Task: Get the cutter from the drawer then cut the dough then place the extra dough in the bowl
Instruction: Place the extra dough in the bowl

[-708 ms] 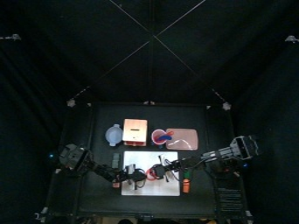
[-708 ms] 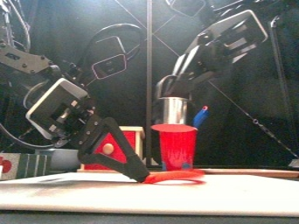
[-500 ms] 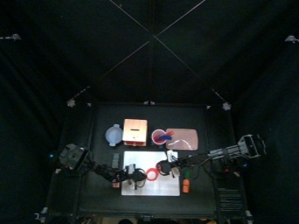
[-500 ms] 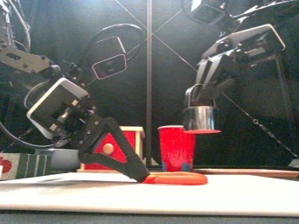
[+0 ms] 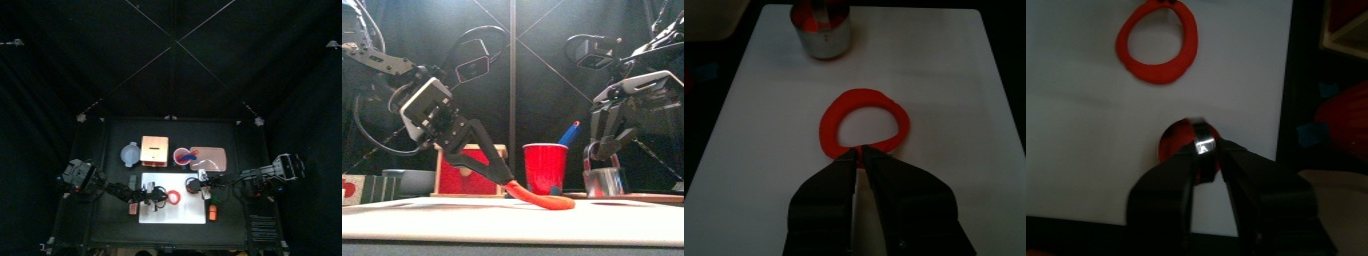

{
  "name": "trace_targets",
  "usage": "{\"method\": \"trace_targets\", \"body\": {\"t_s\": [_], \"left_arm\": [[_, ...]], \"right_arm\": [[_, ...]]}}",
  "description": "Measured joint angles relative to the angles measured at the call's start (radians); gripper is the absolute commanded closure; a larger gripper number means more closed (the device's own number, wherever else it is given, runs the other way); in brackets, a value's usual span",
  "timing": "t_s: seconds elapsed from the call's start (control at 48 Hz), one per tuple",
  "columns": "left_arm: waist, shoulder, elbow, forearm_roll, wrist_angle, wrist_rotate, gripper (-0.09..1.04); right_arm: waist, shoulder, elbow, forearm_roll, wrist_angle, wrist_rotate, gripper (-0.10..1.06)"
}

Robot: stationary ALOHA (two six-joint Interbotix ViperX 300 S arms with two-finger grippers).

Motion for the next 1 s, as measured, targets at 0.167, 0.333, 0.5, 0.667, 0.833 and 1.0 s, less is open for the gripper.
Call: {"method": "trace_targets", "body": {"t_s": [0.167,0.333,0.5,0.667,0.833,1.0], "left_arm": [[0.0,-0.031,0.017,-0.002,-0.02,0.002,0.15],[0.003,-0.064,0.041,-0.002,-0.075,0.003,0.1],[0.069,-0.023,0.014,0.057,-0.054,0.014,0.09],[0.118,0.051,-0.08,0.118,0.066,0.02,0.1],[0.15,0.091,-0.13,0.147,0.181,0.011,0.11],[0.155,0.091,-0.137,0.147,0.222,0.008,0.15]], "right_arm": [[0.002,0.0,-0.014,0.025,0.0,0.0,0.13],[0.002,0.0,-0.055,0.052,0.0,0.002,0.13],[-0.002,0.002,-0.075,0.054,0.0,0.002,0.13],[-0.002,0.011,-0.075,0.072,0.0,0.002,0.13],[-0.002,0.011,-0.075,0.08,0.0,0.0,0.13],[-0.003,0.012,-0.075,0.081,0.0,-0.002,0.13]]}}
